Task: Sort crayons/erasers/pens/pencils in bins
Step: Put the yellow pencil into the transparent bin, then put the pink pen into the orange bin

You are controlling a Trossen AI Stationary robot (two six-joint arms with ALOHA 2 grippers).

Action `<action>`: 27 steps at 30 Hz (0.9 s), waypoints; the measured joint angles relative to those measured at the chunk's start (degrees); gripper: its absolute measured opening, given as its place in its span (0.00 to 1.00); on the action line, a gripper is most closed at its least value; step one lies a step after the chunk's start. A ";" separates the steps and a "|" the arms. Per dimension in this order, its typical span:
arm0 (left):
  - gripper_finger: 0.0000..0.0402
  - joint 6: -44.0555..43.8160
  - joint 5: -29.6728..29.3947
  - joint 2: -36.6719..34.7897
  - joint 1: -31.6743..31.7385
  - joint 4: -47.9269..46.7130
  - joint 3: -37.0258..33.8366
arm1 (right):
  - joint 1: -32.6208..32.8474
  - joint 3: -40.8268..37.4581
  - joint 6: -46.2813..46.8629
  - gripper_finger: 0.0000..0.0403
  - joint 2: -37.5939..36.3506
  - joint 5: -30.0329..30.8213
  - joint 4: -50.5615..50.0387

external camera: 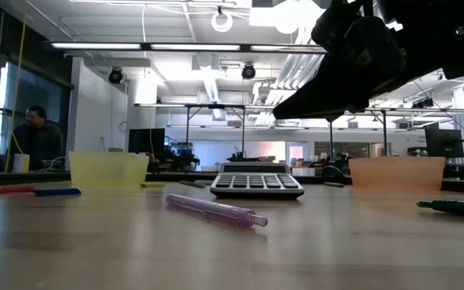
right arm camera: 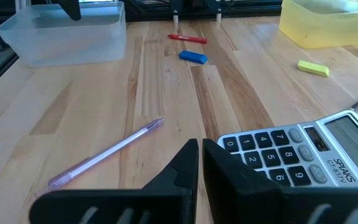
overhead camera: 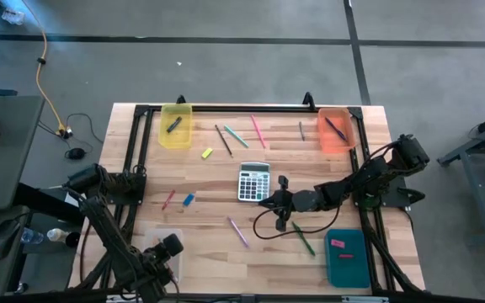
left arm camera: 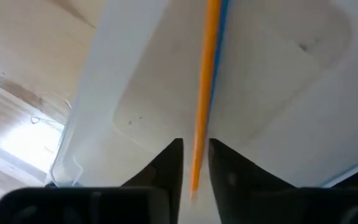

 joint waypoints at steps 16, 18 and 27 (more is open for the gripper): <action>0.14 -13.36 -2.22 -0.11 -0.03 1.19 -1.19 | 0.00 0.00 0.00 0.04 0.00 0.00 0.00; 0.07 -14.34 -1.86 -0.11 -0.26 1.43 -2.74 | 0.02 -0.02 0.00 0.04 0.00 0.00 0.00; 0.01 -25.81 -7.79 -10.99 -0.35 16.50 -15.13 | 0.42 0.00 0.02 0.04 0.00 0.00 0.00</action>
